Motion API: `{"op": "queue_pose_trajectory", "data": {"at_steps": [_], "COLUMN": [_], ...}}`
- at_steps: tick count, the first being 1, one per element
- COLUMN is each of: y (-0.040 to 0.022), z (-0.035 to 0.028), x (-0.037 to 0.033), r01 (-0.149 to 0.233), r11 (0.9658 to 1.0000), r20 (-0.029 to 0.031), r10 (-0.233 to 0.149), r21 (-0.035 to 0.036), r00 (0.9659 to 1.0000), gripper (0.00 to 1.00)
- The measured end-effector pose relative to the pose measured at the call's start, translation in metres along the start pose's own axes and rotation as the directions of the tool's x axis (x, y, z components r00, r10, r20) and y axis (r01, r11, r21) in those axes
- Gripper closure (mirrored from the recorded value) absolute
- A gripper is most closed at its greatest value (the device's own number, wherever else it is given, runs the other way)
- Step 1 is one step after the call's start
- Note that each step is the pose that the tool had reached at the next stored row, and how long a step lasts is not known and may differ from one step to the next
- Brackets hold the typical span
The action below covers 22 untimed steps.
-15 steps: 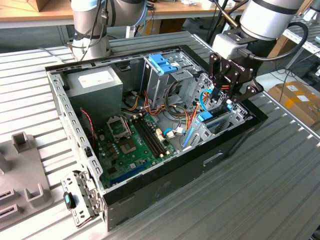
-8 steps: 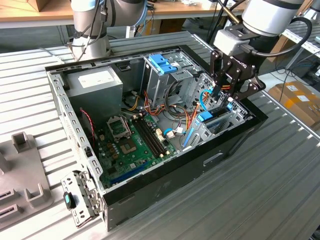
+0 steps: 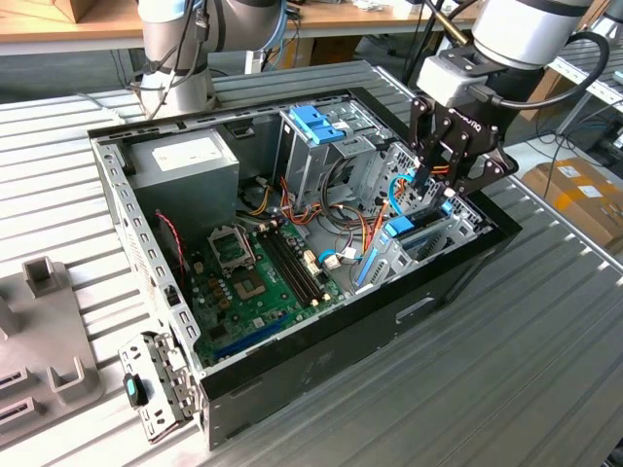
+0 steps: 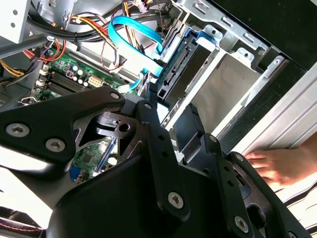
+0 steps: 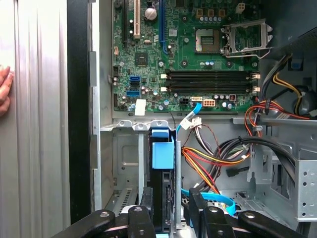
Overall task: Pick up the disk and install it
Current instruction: 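Insert the first disk wire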
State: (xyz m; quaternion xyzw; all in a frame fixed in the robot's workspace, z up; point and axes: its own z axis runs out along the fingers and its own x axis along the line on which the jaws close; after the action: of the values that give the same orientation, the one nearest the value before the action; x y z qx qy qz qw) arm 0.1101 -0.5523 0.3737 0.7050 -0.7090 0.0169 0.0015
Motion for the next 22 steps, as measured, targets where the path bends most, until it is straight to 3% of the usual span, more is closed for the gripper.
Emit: {"op": "queue_pose_trajectory", "data": {"at_steps": [22], "y": [-0.0056], "z": [0.0002], "x": [0.0], "r01": [0.0], "r11": [1.0], "r20": [0.0001], "r10": [0.0], "r21": [0.0], "r00": [1.0], "gripper": [0.57]}}
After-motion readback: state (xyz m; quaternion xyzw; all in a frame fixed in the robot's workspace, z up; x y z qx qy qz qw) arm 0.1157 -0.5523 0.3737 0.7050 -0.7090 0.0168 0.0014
